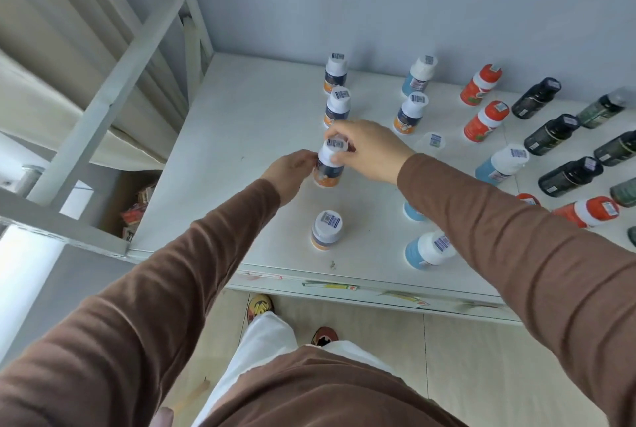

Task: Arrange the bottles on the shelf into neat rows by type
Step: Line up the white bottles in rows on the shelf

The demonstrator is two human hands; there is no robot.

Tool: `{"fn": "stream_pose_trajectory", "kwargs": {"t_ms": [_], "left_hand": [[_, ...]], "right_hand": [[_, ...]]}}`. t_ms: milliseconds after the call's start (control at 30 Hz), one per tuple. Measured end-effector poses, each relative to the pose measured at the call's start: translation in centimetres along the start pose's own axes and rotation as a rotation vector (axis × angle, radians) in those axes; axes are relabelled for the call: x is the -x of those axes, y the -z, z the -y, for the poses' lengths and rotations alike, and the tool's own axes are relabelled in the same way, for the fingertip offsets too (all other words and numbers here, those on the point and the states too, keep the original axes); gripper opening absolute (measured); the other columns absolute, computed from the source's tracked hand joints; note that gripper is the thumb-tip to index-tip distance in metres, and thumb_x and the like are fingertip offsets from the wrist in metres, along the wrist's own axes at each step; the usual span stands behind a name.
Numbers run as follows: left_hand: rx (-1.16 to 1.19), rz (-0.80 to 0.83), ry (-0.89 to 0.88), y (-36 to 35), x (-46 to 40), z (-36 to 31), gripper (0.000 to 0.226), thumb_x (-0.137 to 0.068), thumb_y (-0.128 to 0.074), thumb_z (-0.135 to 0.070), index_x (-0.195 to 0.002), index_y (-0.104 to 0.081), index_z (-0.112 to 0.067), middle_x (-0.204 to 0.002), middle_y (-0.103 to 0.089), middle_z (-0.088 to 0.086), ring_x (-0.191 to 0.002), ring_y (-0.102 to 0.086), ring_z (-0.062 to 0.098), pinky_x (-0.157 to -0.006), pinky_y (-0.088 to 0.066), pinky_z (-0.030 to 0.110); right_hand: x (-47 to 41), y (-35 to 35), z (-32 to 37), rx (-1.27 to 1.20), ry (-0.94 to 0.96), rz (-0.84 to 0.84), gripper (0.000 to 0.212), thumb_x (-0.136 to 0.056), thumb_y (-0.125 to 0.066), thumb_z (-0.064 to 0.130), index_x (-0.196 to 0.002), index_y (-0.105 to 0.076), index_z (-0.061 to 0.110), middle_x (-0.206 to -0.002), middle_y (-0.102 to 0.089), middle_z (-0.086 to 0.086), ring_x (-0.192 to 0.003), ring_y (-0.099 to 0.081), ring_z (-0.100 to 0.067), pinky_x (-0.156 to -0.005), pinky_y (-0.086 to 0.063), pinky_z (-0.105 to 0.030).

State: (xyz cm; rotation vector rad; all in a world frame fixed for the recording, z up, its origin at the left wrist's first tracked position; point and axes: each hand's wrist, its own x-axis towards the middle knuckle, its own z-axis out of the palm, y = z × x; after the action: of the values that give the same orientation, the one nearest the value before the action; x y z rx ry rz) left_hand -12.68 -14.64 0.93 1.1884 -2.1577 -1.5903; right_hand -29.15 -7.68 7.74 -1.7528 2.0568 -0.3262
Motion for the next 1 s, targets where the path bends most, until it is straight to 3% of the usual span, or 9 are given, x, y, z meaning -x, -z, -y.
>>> {"fn": "stream_pose_trajectory", "kwargs": {"t_ms": [100,167,267,400,467,667,800,867,1000], "left_hand": [[0.343,0.034,0.104,0.7,-0.1,-2.0,0.022,-0.101,-0.037,-0.024,-0.102,-0.058,-0.018,-0.098,-0.056,0.007,-0.09,-0.051,0.02,-0.077,-0.042,0.026],[0.48,0.094,0.184,1.0,-0.4,-2.9,0.033,-0.1,-0.037,-0.035,-0.112,-0.06,-0.015,-0.109,-0.059,0.014,-0.097,-0.055,0.023,-0.081,-0.046,0.031],[0.52,0.158,0.195,1.1,-0.7,-3.6,0.048,-0.1,-0.035,-0.041,-0.13,-0.054,-0.008,-0.122,-0.062,0.019,-0.105,-0.058,0.025,-0.086,-0.047,0.033],[0.477,0.131,0.109,1.0,-0.2,-3.8,0.027,-0.102,-0.036,-0.031,-0.114,-0.057,-0.019,-0.107,-0.059,0.009,-0.091,-0.055,0.018,-0.084,-0.046,0.031],[0.394,0.14,0.032,1.0,-0.1,-3.3,0.02,-0.101,-0.041,-0.027,-0.112,-0.056,-0.021,-0.099,-0.058,0.002,-0.085,-0.053,0.013,-0.085,-0.043,0.029],[0.047,0.116,-0.156,0.9,0.4,-1.6,0.028,-0.091,-0.056,-0.003,-0.116,-0.059,-0.015,-0.102,-0.064,0.001,-0.09,-0.057,0.012,-0.084,-0.043,0.019],[-0.391,0.005,-0.198,1.2,0.2,-0.4,0.031,-0.087,-0.061,-0.013,-0.117,-0.061,-0.021,-0.112,-0.066,0.0,-0.102,-0.057,0.018,-0.091,-0.043,0.028],[-0.519,-0.037,-0.215,1.5,0.0,-0.1,0.032,-0.086,-0.061,-0.02,-0.118,-0.059,-0.026,-0.114,-0.065,-0.002,-0.106,-0.056,0.02,-0.095,-0.045,0.036],[-0.695,-0.077,-0.231,1.9,-0.6,0.1,0.037,-0.088,-0.059,-0.029,-0.124,-0.054,-0.028,-0.12,-0.061,-0.002,-0.109,-0.053,0.022,-0.091,-0.043,0.034]], "right_hand": [[-0.4,2.2,-0.1,-0.21,-0.116,-0.074,0.035,-0.083,-0.071,0.046,-0.107,-0.067,0.021,-0.094,-0.066,0.002,-0.086,-0.061,-0.018,-0.08,-0.046,-0.031],[-0.5,3.3,0.0,-0.336,-0.169,-0.108,0.043,-0.078,-0.073,0.054,-0.097,-0.068,0.016,-0.081,-0.064,0.006,-0.073,-0.058,-0.013,-0.073,-0.047,-0.03],[-0.6,4.3,0.0,-0.373,-0.19,-0.142,0.052,-0.073,-0.073,0.062,-0.091,-0.067,0.013,-0.076,-0.065,0.007,-0.066,-0.056,-0.011,-0.066,-0.047,-0.032],[-0.2,4.5,-0.1,-0.344,-0.162,-0.107,0.039,-0.078,-0.073,0.054,-0.095,-0.067,0.02,-0.078,-0.061,0.01,-0.066,-0.055,-0.008,-0.069,-0.048,-0.029],[0.2,4.0,-0.1,-0.295,-0.125,-0.103,0.032,-0.077,-0.074,0.049,-0.096,-0.066,0.025,-0.088,-0.064,0.007,-0.077,-0.06,-0.015,-0.077,-0.053,-0.034],[1.8,1.8,0.1,-0.029,0.09,-0.041,0.031,-0.082,-0.069,0.025,-0.112,-0.062,0.02,-0.113,-0.058,0.004,-0.099,-0.055,-0.018,-0.08,-0.041,-0.03],[1.9,-0.3,-0.3,0.049,0.142,0.036,0.034,-0.082,-0.068,0.02,-0.116,-0.061,0.021,-0.116,-0.056,0.002,-0.103,-0.055,-0.02,-0.079,-0.038,-0.029],[1.9,-1.1,-0.3,0.076,0.159,0.053,0.036,-0.083,-0.067,0.019,-0.118,-0.061,0.02,-0.117,-0.054,-0.001,-0.103,-0.054,-0.022,-0.078,-0.035,-0.029],[1.8,-1.9,-0.5,0.106,0.164,0.094,0.037,-0.084,-0.066,0.02,-0.12,-0.059,0.021,-0.118,-0.052,-0.002,-0.107,-0.052,-0.023,-0.083,-0.038,-0.031]]}}
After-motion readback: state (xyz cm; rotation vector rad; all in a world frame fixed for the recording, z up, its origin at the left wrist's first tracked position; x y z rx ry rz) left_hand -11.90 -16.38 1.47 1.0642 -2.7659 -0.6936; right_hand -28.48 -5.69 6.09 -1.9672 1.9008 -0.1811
